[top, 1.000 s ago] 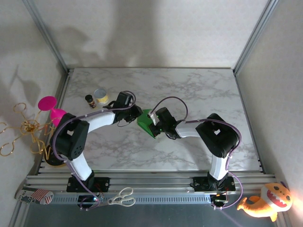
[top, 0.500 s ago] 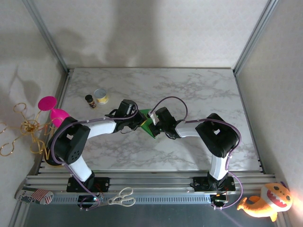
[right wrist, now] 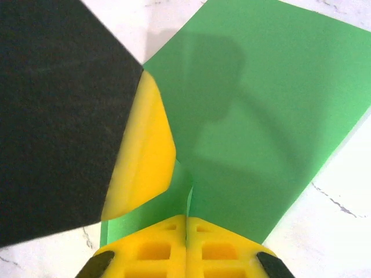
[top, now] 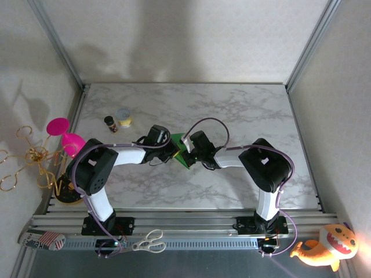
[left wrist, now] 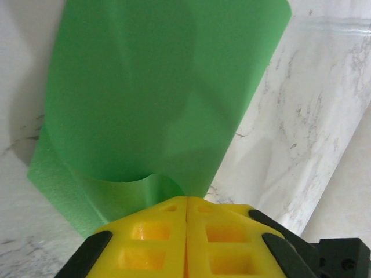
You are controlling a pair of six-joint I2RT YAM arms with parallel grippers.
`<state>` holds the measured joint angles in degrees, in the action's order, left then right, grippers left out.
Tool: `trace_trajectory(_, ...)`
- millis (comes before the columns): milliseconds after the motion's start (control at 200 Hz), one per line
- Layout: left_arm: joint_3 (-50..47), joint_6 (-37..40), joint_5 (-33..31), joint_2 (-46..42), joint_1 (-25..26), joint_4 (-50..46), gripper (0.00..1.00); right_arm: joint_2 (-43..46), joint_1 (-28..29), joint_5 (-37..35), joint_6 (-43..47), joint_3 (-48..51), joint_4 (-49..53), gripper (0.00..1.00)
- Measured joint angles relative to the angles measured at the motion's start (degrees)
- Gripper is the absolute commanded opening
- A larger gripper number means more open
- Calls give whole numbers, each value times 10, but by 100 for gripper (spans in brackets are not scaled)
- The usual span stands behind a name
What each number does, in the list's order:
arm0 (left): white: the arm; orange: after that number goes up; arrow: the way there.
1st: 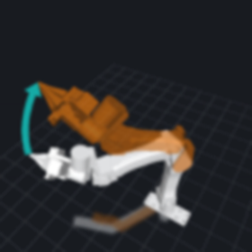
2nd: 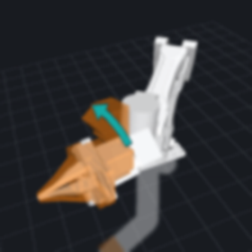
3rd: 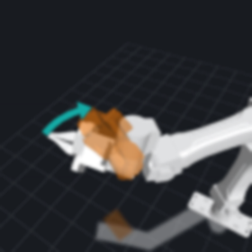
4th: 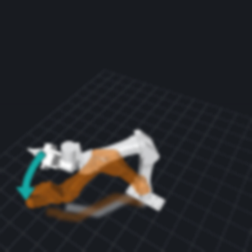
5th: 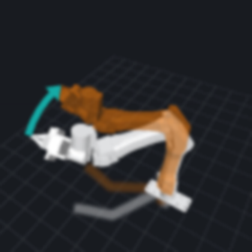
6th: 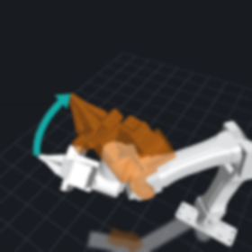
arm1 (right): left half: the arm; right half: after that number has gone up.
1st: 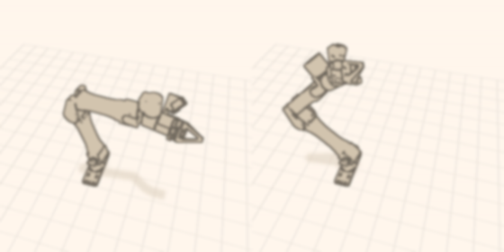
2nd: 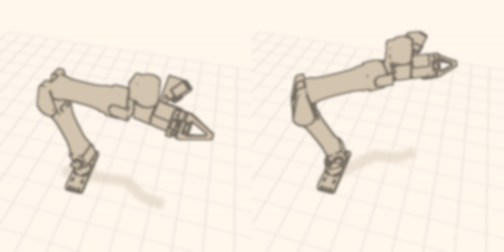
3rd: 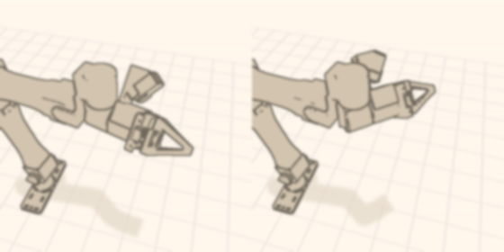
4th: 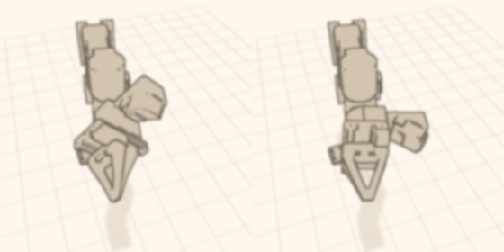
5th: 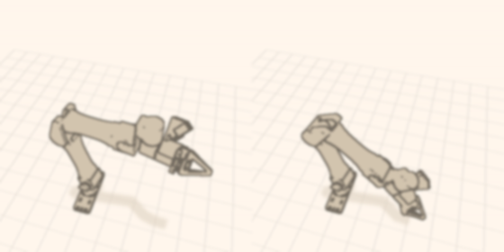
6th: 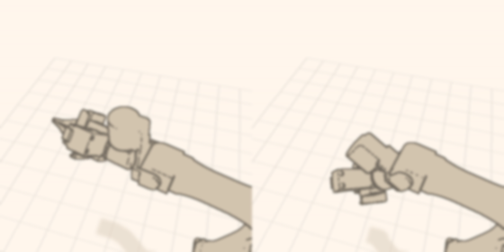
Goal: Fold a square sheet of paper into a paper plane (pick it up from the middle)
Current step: Third fold the triangle at the center of the table.
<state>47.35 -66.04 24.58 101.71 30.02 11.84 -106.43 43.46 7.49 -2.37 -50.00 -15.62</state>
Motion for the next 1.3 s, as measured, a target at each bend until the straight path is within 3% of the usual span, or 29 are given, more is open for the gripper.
trace_trajectory(1297, -14, 1, -12, 11, 0, 2, 4, -6, 0, 0, -5, -9, 4, 10)
